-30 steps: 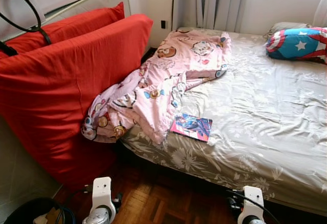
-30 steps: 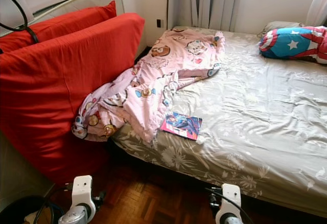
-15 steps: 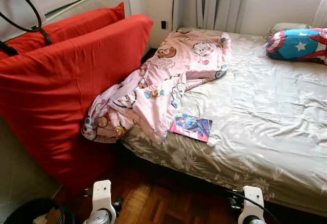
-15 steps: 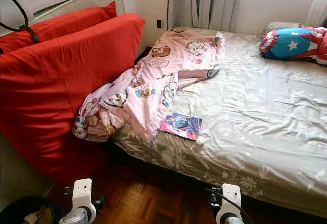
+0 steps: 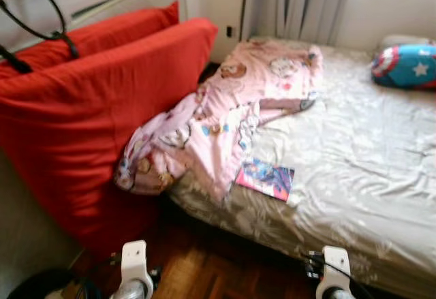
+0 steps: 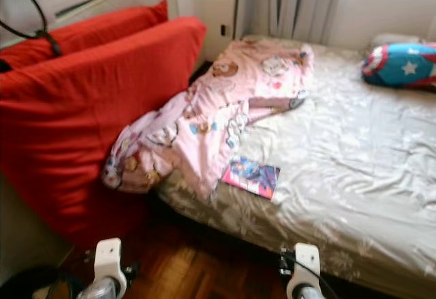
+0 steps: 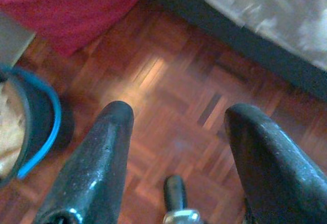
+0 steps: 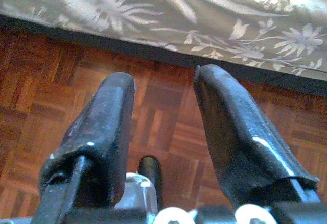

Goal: Clean up the room

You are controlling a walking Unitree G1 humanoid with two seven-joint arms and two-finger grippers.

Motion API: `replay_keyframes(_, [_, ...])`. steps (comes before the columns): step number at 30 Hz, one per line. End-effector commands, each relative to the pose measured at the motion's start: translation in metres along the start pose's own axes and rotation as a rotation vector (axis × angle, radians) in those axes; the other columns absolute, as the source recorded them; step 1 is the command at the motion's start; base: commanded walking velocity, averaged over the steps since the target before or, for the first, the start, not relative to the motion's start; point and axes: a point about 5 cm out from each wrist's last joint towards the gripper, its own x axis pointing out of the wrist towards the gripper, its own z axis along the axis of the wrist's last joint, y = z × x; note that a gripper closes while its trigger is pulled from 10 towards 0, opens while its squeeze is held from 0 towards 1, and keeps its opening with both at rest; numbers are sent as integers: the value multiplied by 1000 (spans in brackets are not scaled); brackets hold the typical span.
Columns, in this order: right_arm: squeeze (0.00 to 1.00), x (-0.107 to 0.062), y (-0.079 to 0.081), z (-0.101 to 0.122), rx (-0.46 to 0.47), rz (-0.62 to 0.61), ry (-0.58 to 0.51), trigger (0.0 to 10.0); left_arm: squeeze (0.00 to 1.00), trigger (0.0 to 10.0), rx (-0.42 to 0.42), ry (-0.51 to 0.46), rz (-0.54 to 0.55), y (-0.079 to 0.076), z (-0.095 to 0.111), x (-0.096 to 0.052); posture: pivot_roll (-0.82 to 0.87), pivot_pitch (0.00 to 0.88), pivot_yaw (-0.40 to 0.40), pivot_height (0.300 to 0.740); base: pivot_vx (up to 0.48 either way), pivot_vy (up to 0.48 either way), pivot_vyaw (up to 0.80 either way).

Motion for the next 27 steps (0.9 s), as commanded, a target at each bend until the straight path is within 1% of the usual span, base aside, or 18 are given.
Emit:
replay_keyframes(1, [0, 0, -1, 0, -3, -3, 6, 10000, 0, 10000, -9, 19, -2, -2, -3, 0, -195, 0, 6, 740, 304, 0, 0])
replay_keyframes(14, [0, 0, -1, 0, -7, 2, 6, 10000, 0, 10000, 1, 15, -18, -2, -2, 0, -192, 0, 7, 740, 304, 0, 0])
replay_keyframes(20, [0, 0, -1, 0, 1, -1, 5, 10000, 0, 10000, 3, 16, -18, -2, -2, 0, -191, 0, 8, 740, 305, 0, 0])
replay_keyframes(21, [0, 0, -1, 0, 19, -10, 1, 10000, 0, 10000, 4, 17, -18, -2, -2, 0, -190, 0, 10, 740, 304, 0, 0])
replay_keyframes(23, [0, 0, -1, 0, 25, -13, 0, 10000, 0, 10000, 5, 17, -19, -2, -2, 0, -190, 0, 10, 740, 304, 0, 0])
replay_keyframes(27, [0, 0, -1, 0, 19, -12, -3, 10000, 0, 10000, 8, 16, -22, -2, -1, 0, -191, 0, 10, 740, 307, 0, 0])
